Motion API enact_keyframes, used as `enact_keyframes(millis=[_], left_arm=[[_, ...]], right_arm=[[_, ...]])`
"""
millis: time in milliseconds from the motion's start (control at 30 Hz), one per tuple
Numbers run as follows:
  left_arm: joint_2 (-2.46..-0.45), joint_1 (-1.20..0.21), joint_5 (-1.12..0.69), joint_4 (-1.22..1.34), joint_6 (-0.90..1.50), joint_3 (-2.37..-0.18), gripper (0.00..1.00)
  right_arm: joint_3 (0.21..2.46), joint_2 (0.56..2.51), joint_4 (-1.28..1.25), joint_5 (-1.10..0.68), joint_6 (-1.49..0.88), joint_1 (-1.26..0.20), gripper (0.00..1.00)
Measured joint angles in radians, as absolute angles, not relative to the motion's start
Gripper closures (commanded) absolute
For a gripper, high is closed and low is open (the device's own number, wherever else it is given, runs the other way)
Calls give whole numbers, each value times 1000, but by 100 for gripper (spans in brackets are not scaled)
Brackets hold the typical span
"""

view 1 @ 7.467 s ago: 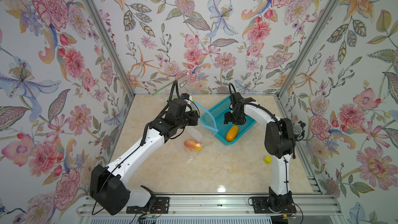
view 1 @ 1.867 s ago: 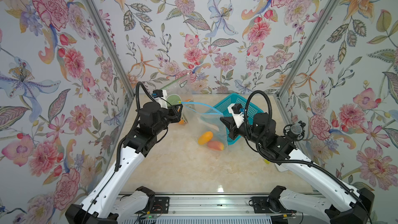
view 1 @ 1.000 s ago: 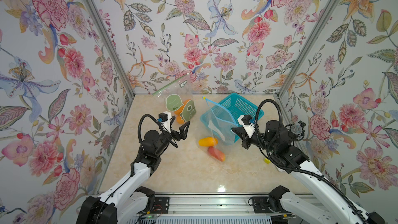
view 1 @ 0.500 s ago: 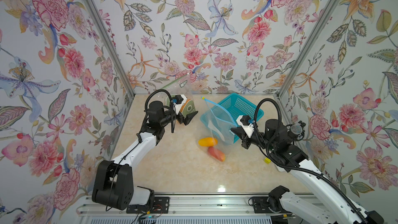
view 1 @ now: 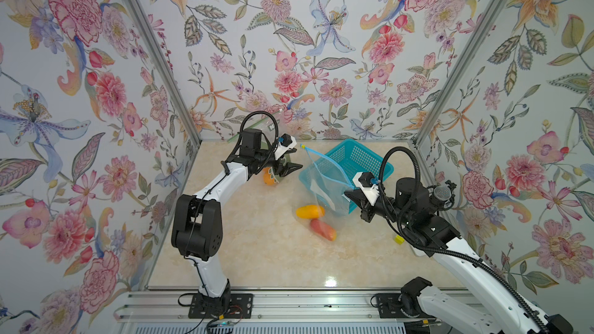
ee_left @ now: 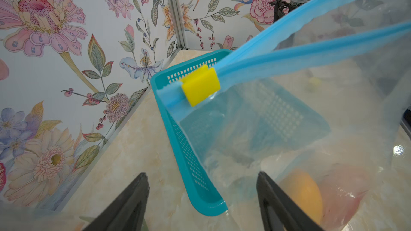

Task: Place the mango in a zip-top bag and seal the zipper
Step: Adjust the zipper food storage bag at the center of the board.

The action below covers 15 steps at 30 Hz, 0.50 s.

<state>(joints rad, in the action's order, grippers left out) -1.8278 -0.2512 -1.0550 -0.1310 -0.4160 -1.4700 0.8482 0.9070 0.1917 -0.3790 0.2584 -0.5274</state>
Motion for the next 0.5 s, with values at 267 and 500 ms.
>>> enact_keyframes(millis=[267, 500], left_arm=[[-1864, -252, -1154, -300, -529, -1633, 53], [-1876, -260, -1175, -413, -615, -1670, 78]], right_arm=[[855, 912, 191, -378, 258, -527, 100], [855, 912, 191, -356, 258, -527, 100]])
